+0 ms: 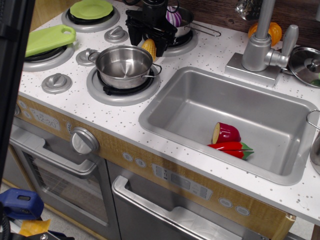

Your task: Put corn in pan which is on stove

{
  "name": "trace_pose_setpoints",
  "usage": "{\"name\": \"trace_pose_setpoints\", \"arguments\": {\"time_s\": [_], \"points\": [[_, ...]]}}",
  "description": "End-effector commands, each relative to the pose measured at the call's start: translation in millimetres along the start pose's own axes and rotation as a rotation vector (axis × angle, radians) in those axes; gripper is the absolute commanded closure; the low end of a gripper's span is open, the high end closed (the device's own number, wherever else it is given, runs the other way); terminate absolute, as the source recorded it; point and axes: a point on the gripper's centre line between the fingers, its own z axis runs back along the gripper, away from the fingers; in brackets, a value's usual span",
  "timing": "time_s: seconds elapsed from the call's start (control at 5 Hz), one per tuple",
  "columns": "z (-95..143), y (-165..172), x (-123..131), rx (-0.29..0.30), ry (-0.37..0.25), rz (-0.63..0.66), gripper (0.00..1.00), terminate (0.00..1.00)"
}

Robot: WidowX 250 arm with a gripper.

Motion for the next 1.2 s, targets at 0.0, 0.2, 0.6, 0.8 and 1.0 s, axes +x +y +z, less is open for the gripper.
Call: {"name": "trace_pose_setpoints", "arguments": {"time_s": [0.0,0.2,0.6,0.8,1.0], "points": [[11.8,9.5,4.8,0.006,-0.068,0.035,0.0,0.0],[7.7,13.9,7.4,-0.007,-0.09,0.028,1.0,0.0],[66.8,23.0,6.7,0.136,-0.026,0.009,1.0,0.0],[109.5,30.1,-0.5,0.232,0.04,-0.002,1.0,0.0],[123.6,28.1,-14.4,0.269,0.068,0.02,1.0,0.0]]}}
